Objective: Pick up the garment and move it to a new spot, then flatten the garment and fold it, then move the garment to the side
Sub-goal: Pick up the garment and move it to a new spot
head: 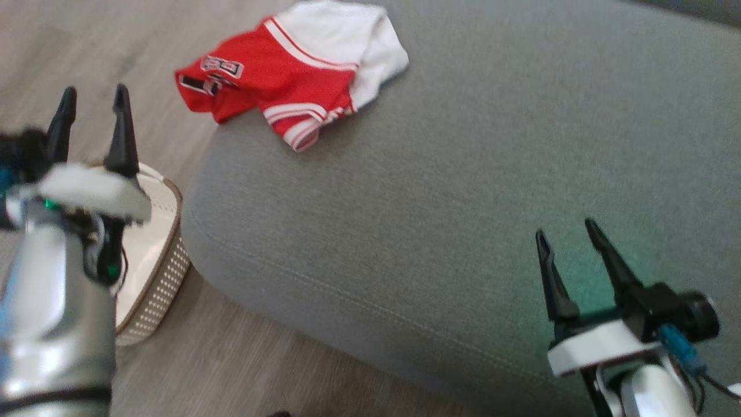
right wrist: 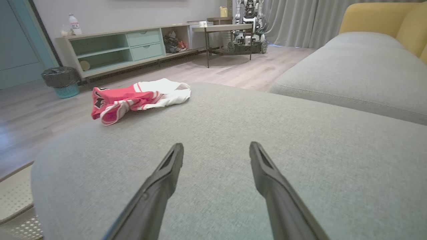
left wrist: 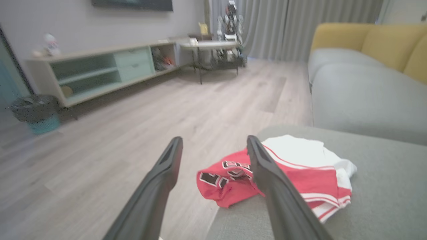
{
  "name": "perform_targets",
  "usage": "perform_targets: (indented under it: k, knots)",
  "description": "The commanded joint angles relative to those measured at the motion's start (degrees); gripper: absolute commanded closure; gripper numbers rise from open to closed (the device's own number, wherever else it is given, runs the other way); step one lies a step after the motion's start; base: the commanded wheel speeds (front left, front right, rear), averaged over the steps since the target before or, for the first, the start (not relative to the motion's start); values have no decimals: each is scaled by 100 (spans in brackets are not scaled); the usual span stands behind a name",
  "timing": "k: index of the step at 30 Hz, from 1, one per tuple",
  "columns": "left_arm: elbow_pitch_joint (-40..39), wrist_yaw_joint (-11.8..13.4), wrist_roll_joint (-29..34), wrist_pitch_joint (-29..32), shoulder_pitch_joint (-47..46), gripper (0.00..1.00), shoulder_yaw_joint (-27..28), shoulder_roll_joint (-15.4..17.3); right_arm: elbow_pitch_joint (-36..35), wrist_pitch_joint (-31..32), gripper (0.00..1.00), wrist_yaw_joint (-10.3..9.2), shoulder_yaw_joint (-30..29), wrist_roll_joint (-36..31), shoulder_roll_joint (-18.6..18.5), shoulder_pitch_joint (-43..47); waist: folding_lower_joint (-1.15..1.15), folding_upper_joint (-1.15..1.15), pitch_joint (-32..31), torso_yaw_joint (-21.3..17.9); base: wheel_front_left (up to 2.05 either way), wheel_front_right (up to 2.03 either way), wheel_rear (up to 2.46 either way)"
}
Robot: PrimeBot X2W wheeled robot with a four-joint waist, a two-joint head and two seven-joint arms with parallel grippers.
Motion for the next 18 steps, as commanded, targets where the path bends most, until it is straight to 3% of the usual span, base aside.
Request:
perform_targets:
  k: [1, 8, 18]
  knots:
    - [257, -44, -100, 173, -590, 0, 168, 291, -227, -53, 0, -2, 138, -111, -63, -290, -1, 0, 486, -218, 0, 0, 0]
    - [2388, -131, -875, 865, -2421, 0, -257, 516, -353, -53, 0, -2, 61, -641, -63, -752, -1, 0, 1362, -463, 0, 0, 0]
    - [3069, -134, -2924, 1880, -3431, 0, -1343, 742, -547, -53, 0, -2, 112, -982, -63, -1221, -1, 0, 2177, -684, 0, 0, 0]
